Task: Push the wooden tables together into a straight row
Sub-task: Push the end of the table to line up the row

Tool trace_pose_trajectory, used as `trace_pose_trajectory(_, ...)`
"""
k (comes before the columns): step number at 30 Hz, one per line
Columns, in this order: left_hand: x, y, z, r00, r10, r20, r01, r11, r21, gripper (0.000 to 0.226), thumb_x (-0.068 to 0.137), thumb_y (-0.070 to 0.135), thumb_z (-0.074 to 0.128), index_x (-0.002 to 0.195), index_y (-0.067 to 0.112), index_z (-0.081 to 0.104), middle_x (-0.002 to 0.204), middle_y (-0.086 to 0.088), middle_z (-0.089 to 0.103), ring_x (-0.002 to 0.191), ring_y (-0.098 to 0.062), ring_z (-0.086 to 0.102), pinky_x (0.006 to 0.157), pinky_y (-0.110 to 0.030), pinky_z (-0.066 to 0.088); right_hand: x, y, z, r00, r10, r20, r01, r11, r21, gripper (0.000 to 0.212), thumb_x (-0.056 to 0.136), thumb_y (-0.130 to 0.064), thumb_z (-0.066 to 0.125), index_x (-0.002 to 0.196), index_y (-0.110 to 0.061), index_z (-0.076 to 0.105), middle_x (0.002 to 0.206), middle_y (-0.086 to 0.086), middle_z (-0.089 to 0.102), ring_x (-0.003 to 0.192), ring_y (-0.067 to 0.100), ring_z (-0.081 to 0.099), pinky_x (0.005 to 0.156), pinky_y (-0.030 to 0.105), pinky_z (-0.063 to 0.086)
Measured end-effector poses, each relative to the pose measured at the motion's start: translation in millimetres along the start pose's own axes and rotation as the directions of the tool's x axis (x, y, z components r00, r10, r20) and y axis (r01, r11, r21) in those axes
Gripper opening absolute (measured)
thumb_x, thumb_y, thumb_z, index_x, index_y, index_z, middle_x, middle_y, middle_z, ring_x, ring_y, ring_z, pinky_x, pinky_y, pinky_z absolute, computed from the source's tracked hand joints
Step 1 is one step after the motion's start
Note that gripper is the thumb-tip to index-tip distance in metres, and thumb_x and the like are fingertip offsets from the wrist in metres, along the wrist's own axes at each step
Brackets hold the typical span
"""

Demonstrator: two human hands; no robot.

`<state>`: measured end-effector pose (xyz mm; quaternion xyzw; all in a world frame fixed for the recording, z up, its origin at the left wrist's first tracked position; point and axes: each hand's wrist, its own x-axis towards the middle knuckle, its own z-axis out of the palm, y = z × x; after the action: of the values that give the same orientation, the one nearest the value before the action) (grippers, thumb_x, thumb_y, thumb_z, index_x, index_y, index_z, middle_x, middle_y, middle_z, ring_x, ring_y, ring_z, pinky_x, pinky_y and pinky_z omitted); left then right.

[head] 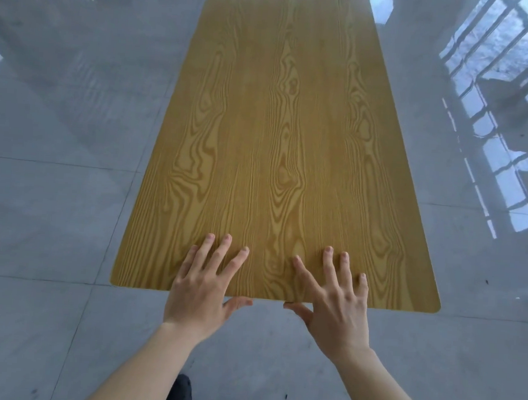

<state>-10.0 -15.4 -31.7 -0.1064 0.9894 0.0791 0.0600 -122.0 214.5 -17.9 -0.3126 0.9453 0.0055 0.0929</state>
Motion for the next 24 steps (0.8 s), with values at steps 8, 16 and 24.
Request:
trace_pose_trajectory(8, 24.7, -12.1, -5.9, 0.998, -0.009, 0.055, 0.007, 1.000, 0.029, 0.089, 0.086, 0.085, 0.027, 0.160, 0.035, 0.025, 0.166, -0.003, 0.029, 0.155, -0.034, 0.019, 0.120, -0.054, 0.026, 27.0, -2.0, -3.0, 1.000, -0.001, -0.022, 0.002, 0.999, 0.043, 0.099, 0.063, -0.068, 0.082, 0.150, -0.037, 0.049, 0.152, 0.027, 0.048, 0.137, 0.054, 0.045, 0.094, 0.077, 0.044)
trace_pose_trajectory(16, 58.6, -23.9, -10.7, 0.997, -0.023, 0.067, 0.022, 0.999, 0.027, 0.090, 0.085, 0.087, 0.022, 0.160, 0.036, 0.024, 0.167, -0.002, 0.028, 0.155, -0.033, 0.019, 0.120, -0.054, 0.028, 63.8, 0.6, -7.5, 1.000, -0.017, -0.012, 0.017, 0.999, 0.032, 0.104, 0.055, -0.065, 0.088, 0.148, -0.035, 0.052, 0.148, 0.030, 0.051, 0.133, 0.058, 0.048, 0.089, 0.080, 0.046)
trace_pose_trajectory(24, 98.7, -30.7, -15.1, 0.996, -0.012, 0.086, 0.015, 0.999, -0.032, 0.090, 0.084, 0.088, 0.029, 0.156, 0.034, 0.037, 0.162, -0.003, 0.039, 0.149, -0.034, 0.034, 0.115, -0.051, 0.022, 107.9, 14.6, -6.9, 1.000, 0.002, 0.022, -0.004, 0.997, 0.078, 0.116, 0.041, -0.070, 0.090, 0.145, -0.036, 0.052, 0.143, 0.028, 0.057, 0.126, 0.059, 0.054, 0.079, 0.082, 0.048)
